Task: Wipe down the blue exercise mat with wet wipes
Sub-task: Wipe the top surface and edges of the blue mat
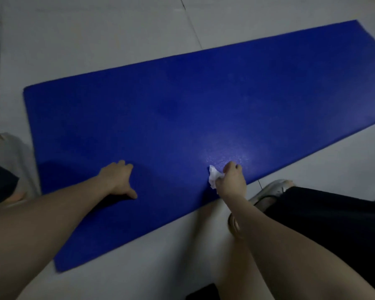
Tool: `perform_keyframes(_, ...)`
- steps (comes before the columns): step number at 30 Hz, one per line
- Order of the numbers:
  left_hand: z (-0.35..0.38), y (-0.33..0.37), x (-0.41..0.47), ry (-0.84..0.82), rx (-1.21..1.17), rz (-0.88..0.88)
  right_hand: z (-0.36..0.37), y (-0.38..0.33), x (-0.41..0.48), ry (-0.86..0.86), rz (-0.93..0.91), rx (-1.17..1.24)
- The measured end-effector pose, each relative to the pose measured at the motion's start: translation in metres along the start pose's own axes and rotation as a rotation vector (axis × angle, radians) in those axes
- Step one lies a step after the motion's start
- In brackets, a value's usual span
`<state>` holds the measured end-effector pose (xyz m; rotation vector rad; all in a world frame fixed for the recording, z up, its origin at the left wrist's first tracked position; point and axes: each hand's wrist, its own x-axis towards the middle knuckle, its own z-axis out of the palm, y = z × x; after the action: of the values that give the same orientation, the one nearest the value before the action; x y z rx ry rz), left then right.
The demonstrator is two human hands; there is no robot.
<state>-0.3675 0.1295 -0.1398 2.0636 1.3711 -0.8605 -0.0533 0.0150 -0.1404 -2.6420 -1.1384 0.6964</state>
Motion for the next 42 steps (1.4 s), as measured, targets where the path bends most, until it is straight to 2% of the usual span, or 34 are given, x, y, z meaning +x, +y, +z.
perform_keyframes(3, 0.009, 0.001, 0.001, -0.044, -0.014, 0.031, 0.006, 0.0, -0.004, -0.013, 0.0, -0.132)
perform_keyframes(6, 0.02, 0.002, -0.001, -0.066, -0.022, 0.053, 0.014, 0.001, -0.006, -0.028, 0.018, -0.114)
perform_keyframes(11, 0.019, 0.002, -0.008, -0.137, -0.063, 0.1, 0.017, 0.015, -0.025, -0.107, 0.049, 0.165)
perform_keyframes(13, 0.018, 0.004, -0.01, -0.14, -0.069, 0.094, 0.012, 0.017, -0.027, -0.111, 0.042, 0.193)
perform_keyframes(19, 0.017, 0.01, -0.006, -0.142, -0.002, 0.083, 0.009, 0.014, -0.013, -0.122, -0.002, 0.071)
perform_keyframes(23, 0.015, 0.01, -0.004, -0.148, -0.001, 0.084, 0.013, 0.015, -0.009, -0.195, -0.144, -0.192)
perform_keyframes(26, 0.015, 0.01, -0.004, -0.146, 0.003, 0.082, 0.011, 0.017, -0.003, -0.193, -0.247, -0.253)
perform_keyframes(33, 0.014, 0.01, -0.003, -0.132, 0.026, 0.071, -0.004, 0.042, 0.011, -0.145, -0.043, -0.058)
perform_keyframes(38, 0.014, 0.011, -0.004, -0.124, 0.028, 0.061, 0.013, 0.037, -0.013, -0.104, -0.087, -0.07)
perform_keyframes(42, 0.014, 0.011, -0.004, -0.128, 0.016, 0.061, 0.031, 0.02, -0.042, -0.211, -0.12, -0.048)
